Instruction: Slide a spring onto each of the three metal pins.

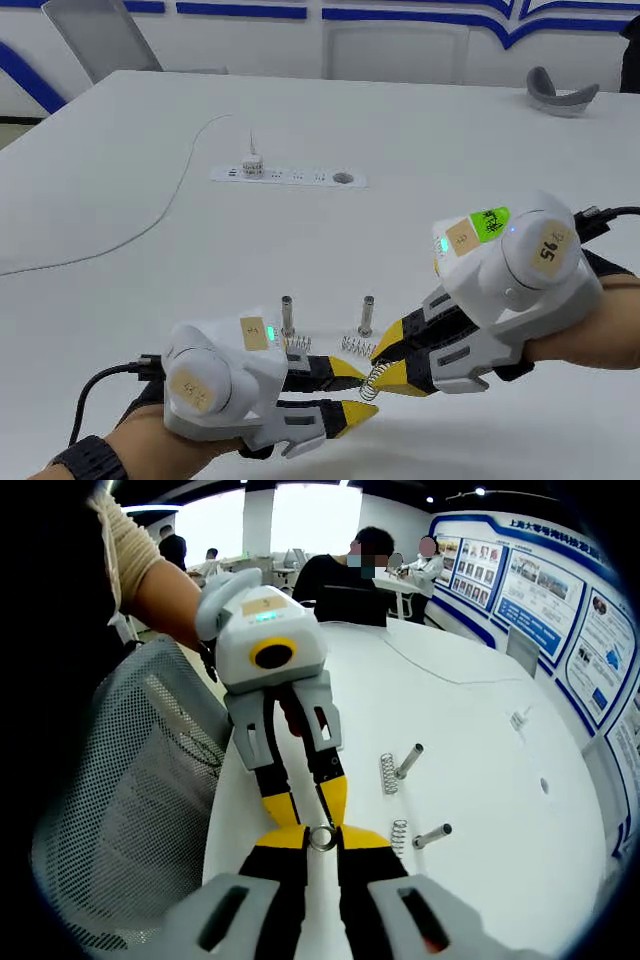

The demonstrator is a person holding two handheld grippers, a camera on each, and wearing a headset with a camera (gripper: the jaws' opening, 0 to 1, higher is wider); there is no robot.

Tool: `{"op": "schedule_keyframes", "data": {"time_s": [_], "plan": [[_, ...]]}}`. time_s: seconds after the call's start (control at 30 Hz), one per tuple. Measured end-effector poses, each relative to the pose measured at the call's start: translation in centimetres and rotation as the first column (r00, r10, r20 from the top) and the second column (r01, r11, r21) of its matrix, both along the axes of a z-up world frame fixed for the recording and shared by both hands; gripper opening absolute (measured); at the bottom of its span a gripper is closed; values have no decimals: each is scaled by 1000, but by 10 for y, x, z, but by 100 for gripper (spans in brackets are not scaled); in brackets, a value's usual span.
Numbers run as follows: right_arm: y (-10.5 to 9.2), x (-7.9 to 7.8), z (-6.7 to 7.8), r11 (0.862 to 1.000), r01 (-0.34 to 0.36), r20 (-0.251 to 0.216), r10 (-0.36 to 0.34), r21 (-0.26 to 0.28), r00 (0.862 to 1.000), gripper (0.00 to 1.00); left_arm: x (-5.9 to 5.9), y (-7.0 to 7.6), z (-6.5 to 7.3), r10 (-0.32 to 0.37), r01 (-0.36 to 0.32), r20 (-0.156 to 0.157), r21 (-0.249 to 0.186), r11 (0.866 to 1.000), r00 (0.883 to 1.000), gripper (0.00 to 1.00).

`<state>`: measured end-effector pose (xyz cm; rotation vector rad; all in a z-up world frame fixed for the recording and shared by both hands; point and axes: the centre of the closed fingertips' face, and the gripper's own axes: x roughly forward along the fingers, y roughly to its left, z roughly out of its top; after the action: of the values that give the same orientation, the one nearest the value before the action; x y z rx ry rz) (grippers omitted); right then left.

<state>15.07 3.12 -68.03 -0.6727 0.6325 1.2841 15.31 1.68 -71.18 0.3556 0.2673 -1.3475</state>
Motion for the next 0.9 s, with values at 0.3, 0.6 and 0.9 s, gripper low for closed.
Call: {"op": "schedule_keyframes", "data": {"time_s": [0.3, 0.6, 0.9], "plan": [[-13, 6, 3, 999, 28, 8, -28, -15, 1000, 12, 7, 12, 0, 42, -42, -9, -8, 999, 999, 18], [-34, 15, 9, 997, 75, 22, -74, -31, 997, 12, 16, 29, -2, 98, -98, -20, -8, 995, 995, 23], [-49, 21, 13, 992, 117, 27, -116, -37, 993, 12, 23, 42, -4, 152, -152, -30, -12, 988, 988, 29]]}}
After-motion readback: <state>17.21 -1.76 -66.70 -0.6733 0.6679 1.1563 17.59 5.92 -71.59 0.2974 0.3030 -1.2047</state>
